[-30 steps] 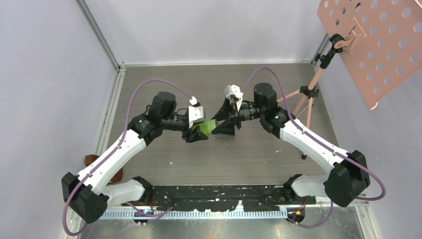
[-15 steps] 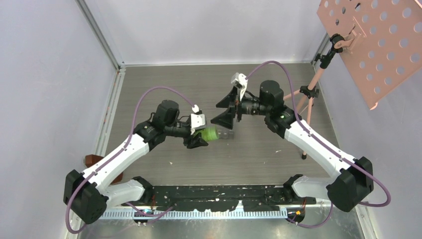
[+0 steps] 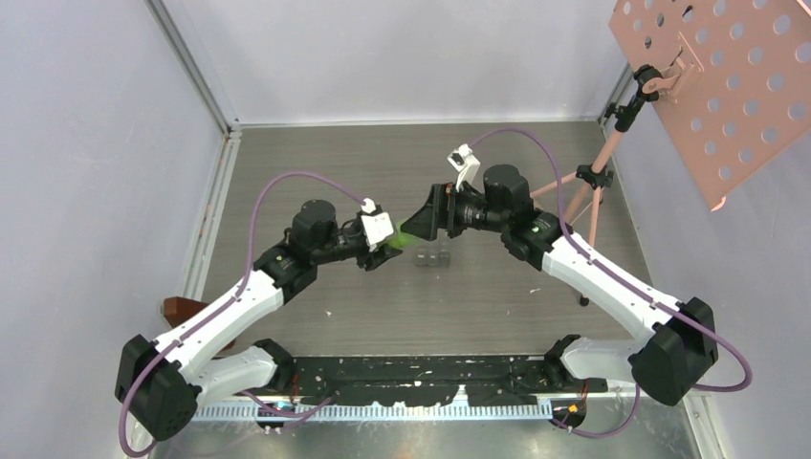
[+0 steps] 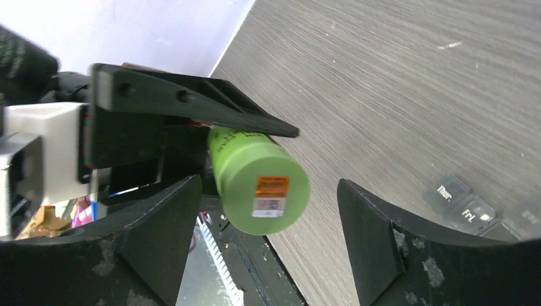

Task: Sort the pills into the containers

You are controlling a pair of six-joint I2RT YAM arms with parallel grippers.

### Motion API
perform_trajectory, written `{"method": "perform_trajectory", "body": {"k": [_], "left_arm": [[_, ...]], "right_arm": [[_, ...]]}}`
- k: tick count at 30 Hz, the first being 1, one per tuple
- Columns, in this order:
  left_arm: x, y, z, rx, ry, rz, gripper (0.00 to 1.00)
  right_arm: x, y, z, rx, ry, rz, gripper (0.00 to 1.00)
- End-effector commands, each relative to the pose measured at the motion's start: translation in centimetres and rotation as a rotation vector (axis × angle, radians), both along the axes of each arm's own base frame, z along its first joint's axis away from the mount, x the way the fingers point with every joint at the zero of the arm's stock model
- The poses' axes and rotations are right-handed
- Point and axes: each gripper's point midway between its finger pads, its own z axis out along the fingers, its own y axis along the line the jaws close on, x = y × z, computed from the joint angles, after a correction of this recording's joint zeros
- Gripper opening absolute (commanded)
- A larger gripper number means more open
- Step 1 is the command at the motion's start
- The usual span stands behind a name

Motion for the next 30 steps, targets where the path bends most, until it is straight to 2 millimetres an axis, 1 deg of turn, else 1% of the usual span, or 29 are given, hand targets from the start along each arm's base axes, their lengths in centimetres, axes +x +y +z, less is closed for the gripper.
{"method": "perform_trajectory", "body": {"k": [1, 4, 7, 9, 12, 16, 18, 20, 21, 22, 23, 24, 25, 26, 27, 28, 29, 30], "left_arm": [[1.2, -0.3, 3.3, -0.078, -0.115, 0.035, 0.0], [1.1, -0.2, 3.4, -0.081, -0.123, 0.038, 0.0], [0.9, -0.1, 3.6, -0.089, -0.13, 0.035, 0.0], [0.8, -0.1, 3.7, -0.098, -0.131, 0.03, 0.0], [0.6, -0.2, 4.0, -0.119, -0.136, 0.031, 0.0], [0.6, -0.2, 4.3, -0.134, -0.143, 0.031, 0.0], [0.6, -0.2, 4.3, -0.134, -0.141, 0.032, 0.0], [0.6, -0.2, 4.3, -0.135, -0.14, 0.032, 0.0], [0.6, -0.2, 4.3, -0.132, -0.141, 0.033, 0.0], [0.6, -0.1, 4.3, -0.132, -0.142, 0.034, 0.0], [0.5, -0.1, 4.3, -0.13, -0.139, 0.033, 0.0], [0.4, -0.1, 4.3, -0.127, -0.135, 0.029, 0.0], [0.2, -0.1, 4.2, -0.121, -0.129, 0.016, 0.0], [-0.3, -0.2, 4.3, -0.12, -0.12, -0.006, 0.0], [-0.6, -0.3, 4.3, -0.118, -0.106, -0.022, 0.0], [-1.1, -0.4, 4.4, -0.119, -0.093, -0.044, 0.0], [-1.4, -0.6, 4.6, -0.125, -0.079, -0.064, 0.0], [-2.0, -0.7, 4.2, -0.117, -0.046, -0.089, 0.0]], "right_arm": [[0.8, -0.1, -1.2, 0.003, 0.09, -0.088, 0.83], [0.7, 0.2, -1.5, 0.017, 0.125, -0.086, 0.79], [0.1, 0.8, -1.4, 0.049, 0.172, -0.053, 0.77], [-0.2, 1.3, -1.1, 0.083, 0.195, -0.029, 0.75], [-0.9, 2.2, 0.1, 0.156, 0.218, 0.031, 0.74], [-1.5, 2.4, 1.3, 0.211, 0.226, 0.06, 0.67], [-1.7, 2.4, 1.8, 0.223, 0.22, 0.071, 0.61], [-2.0, 2.4, 2.3, 0.228, 0.211, 0.092, 0.49], [-2.1, 2.4, 2.4, 0.221, 0.194, 0.099, 0.39], [-2.0, 2.3, 2.3, 0.204, 0.159, 0.105, 0.35], [-2.2, 2.1, 2.4, 0.191, 0.14, 0.112, 0.24], [-2.2, 1.9, 2.4, 0.172, 0.083, 0.129, 0.13], [-2.6, 1.8, 2.6, 0.165, 0.046, 0.156, 0.09], [-2.6, 1.7, 2.6, 0.143, -0.035, 0.185, 0.07], [-3.2, 1.6, 2.9, 0.142, -0.079, 0.234, 0.06], [-3.3, 1.6, 3.0, 0.122, -0.166, 0.269, 0.06], [-4.0, 1.6, 3.1, 0.122, -0.204, 0.324, 0.06], [-4.0, 1.6, 3.4, 0.107, -0.294, 0.364, 0.06]]}}
